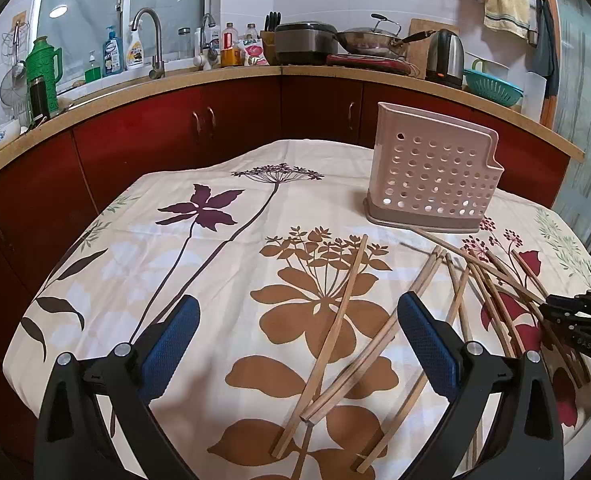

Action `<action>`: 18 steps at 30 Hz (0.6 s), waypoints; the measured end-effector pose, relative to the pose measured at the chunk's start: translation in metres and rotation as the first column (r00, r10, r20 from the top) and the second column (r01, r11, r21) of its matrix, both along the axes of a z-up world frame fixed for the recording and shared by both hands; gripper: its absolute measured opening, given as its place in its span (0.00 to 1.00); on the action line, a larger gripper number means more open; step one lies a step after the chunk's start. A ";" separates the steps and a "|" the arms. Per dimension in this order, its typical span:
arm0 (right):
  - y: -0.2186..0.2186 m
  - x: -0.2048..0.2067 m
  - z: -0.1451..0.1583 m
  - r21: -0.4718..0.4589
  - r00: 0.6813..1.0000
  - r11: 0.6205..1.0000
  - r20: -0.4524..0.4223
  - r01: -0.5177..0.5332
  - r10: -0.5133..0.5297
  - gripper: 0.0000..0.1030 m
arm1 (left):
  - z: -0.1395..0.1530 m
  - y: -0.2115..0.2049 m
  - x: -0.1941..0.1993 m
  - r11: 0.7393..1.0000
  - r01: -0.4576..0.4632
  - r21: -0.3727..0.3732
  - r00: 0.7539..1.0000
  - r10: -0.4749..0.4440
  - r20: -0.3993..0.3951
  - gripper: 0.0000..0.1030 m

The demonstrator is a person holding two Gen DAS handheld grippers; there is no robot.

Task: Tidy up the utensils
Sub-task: 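Close the right tool on the wooden chopstick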

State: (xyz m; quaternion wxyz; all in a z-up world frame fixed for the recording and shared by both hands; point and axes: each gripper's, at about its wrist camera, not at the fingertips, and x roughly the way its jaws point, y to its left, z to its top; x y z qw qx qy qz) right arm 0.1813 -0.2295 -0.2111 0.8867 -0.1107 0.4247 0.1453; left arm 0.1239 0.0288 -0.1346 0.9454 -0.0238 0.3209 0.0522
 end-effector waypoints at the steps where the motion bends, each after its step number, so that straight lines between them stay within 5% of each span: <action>1: -0.001 -0.001 0.001 0.005 1.000 1.000 0.004 0.000 0.000 0.18 | 0.001 0.000 -0.001 1.000 -0.001 0.001 1.000 0.001 0.003 0.94; 18: -0.006 -0.050 0.007 0.078 0.996 0.997 0.089 0.015 -0.022 0.10 | 0.000 -0.001 -0.016 1.000 0.002 0.028 1.000 -0.003 0.006 0.94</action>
